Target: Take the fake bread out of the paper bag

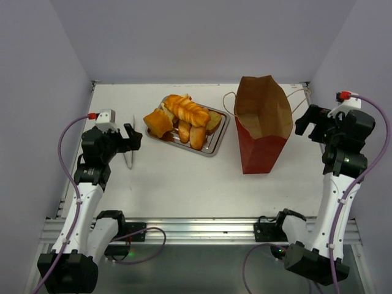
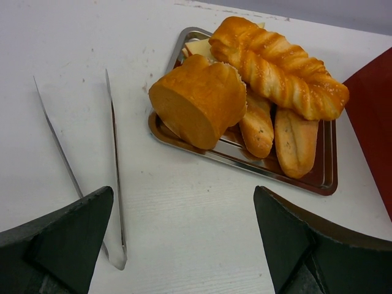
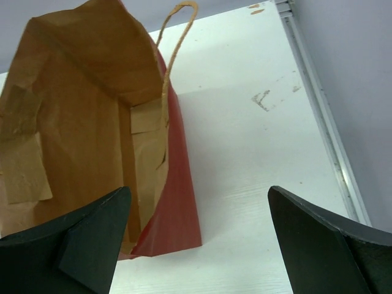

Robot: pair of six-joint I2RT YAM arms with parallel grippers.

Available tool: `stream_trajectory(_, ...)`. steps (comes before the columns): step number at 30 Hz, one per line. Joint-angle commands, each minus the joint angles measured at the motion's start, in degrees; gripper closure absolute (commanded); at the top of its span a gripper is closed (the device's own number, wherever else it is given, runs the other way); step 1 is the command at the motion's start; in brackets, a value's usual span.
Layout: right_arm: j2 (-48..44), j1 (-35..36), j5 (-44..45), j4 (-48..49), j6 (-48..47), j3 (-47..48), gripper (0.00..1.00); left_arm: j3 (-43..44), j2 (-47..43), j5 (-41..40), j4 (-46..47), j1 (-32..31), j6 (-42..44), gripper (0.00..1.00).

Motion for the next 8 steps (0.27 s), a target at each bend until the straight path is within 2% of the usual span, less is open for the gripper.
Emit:
stream_trajectory(1,-3.5,-0.1,4.9,-1.0,-1.9,-1.2,0.01,-0.2,-2.2,2.7,2.0,-0.9,1.0,0.0)
stream_trajectory(8,-9.3,-0.2,7.4,2.4,-4.0,-6.1,0.01,-0.4,-3.7,2.7,0.9,-2.5,1.2,0.0)
